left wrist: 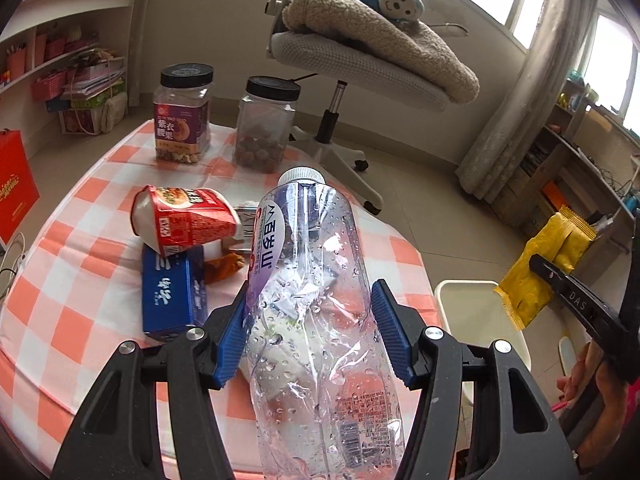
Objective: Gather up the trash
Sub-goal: 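Carry bottle and wrapper to the white bin and release both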
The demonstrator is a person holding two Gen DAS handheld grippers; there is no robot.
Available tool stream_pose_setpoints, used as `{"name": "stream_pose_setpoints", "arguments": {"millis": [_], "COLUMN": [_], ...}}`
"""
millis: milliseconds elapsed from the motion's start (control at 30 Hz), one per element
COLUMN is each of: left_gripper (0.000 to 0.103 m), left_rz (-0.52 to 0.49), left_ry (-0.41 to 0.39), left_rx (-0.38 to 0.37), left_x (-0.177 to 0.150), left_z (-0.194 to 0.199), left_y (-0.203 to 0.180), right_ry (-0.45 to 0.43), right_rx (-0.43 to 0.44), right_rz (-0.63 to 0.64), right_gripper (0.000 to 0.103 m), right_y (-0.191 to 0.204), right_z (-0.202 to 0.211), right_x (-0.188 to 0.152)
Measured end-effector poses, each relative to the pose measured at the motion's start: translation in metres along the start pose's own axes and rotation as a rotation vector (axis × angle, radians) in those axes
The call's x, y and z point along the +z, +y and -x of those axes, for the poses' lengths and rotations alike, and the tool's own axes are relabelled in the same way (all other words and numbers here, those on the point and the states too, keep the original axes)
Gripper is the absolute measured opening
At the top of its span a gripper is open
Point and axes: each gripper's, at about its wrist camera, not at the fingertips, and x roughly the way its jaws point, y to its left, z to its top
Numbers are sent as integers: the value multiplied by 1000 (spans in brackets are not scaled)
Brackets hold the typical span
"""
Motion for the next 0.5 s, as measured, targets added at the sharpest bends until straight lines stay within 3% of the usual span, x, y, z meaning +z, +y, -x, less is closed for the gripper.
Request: {"name": "stream_pose_setpoints", "arguments": {"millis": [167,233,300,367,433,500], "left_gripper": [58,58,58,58,58,58], "left_rz": [-53,-75,-97,-121,-149,-172], "left_ry": [24,31,40,49,56,65], "left_rx": [-46,-65,-86,-110,-131,-153], "left_x": [-2,-3,-3,-4,-8,-10], "left_z": [-12,-17,-22,-27,-31,-35], "left_y": [-44,-62,-81,-101,-122,-141], "right_ry": [11,12,-4,-16,-20,-33], "right_rx": [-52,-64,-86,-107,-130,-173], "right_rz": [-83,-125,-165,-198,-234,-277], "right_gripper": [9,34,51,54,78,89], "right_y": [-47,-64,-79,-93,-108,-121], "right_z": [5,8,12,16,19,23], "right_x": [-2,-2,0,1,1,0]}}
